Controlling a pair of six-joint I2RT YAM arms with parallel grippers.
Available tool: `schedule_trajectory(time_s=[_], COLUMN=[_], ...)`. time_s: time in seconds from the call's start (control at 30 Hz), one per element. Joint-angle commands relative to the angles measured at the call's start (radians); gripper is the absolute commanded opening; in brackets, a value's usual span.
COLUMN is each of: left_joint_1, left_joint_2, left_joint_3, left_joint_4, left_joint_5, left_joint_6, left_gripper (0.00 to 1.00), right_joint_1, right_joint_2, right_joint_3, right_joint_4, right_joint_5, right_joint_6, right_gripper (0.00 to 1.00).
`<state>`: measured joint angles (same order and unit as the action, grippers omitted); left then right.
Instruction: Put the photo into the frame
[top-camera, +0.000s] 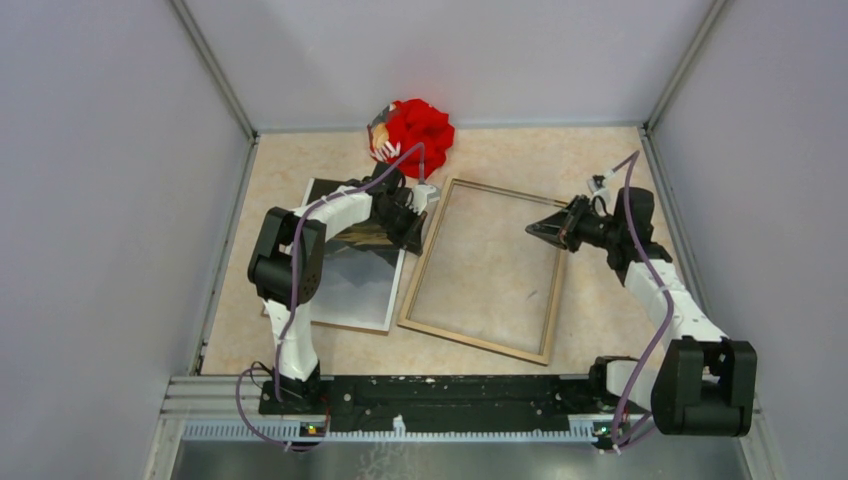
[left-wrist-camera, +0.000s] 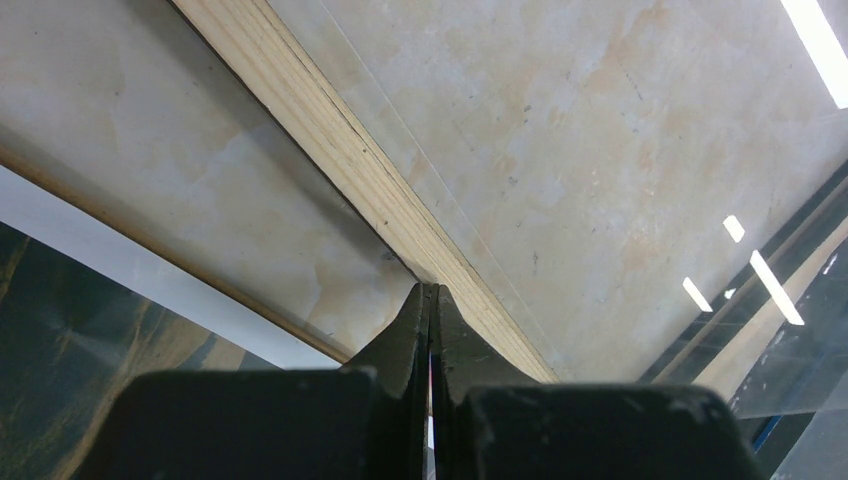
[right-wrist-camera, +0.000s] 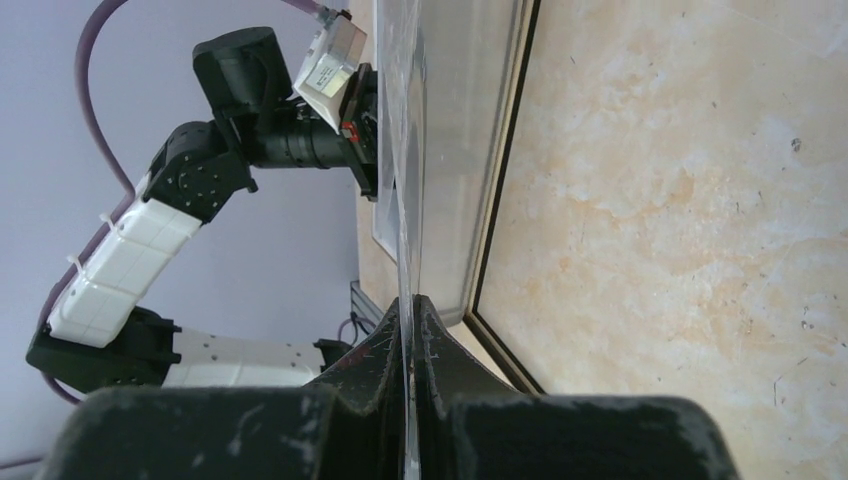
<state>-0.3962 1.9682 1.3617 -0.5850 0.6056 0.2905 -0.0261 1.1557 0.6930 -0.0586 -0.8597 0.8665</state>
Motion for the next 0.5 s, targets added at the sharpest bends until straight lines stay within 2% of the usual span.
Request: schedule_trajectory(time_s=[0.0,0.47], left_joint_1=[-0.001,-0.001], left_joint_2=[0.011,0.005], left_joint_3=[-0.002,0.002], left_joint_4=[-0.013,-0.019], left_joint_5=[-0.010,-0.013], left_joint_6=[0.015,0.019], left_gripper=[0.00,0.00], right_joint_1=[0.011,0.011], right_joint_2=[-0.039,0.008], right_joint_3=[-0.002,-0.053], right_joint_4=[0.069,0.066], right_joint_5=[-0.012,-0.018], right_joint_6=[0.043,-0.006], right_gripper=[0.00,0.00])
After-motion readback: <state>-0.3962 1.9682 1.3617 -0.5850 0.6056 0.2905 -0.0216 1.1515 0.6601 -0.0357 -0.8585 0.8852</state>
